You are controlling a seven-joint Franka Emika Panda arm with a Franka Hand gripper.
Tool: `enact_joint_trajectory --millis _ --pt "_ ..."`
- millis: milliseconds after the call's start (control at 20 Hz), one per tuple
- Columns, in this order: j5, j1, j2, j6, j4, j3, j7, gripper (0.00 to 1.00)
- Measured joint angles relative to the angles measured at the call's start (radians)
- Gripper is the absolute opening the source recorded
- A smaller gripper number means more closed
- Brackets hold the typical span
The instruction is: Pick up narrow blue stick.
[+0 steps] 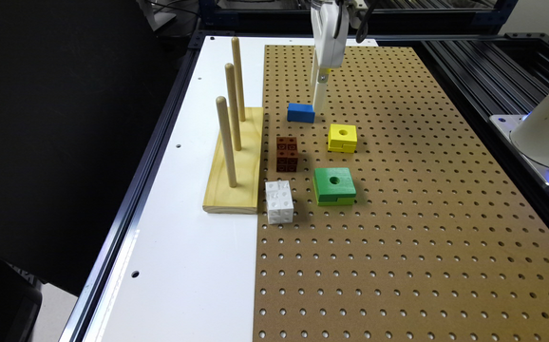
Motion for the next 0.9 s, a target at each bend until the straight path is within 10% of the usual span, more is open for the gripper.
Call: enact_joint_trajectory --millis 700,900 --pt "0.0000 -0.002 0.011 0.005 0.012 0.000 -0.001 1.00" --pt "0.0000 -0.003 0.083 0.081 0.014 0.000 -0.001 1.00"
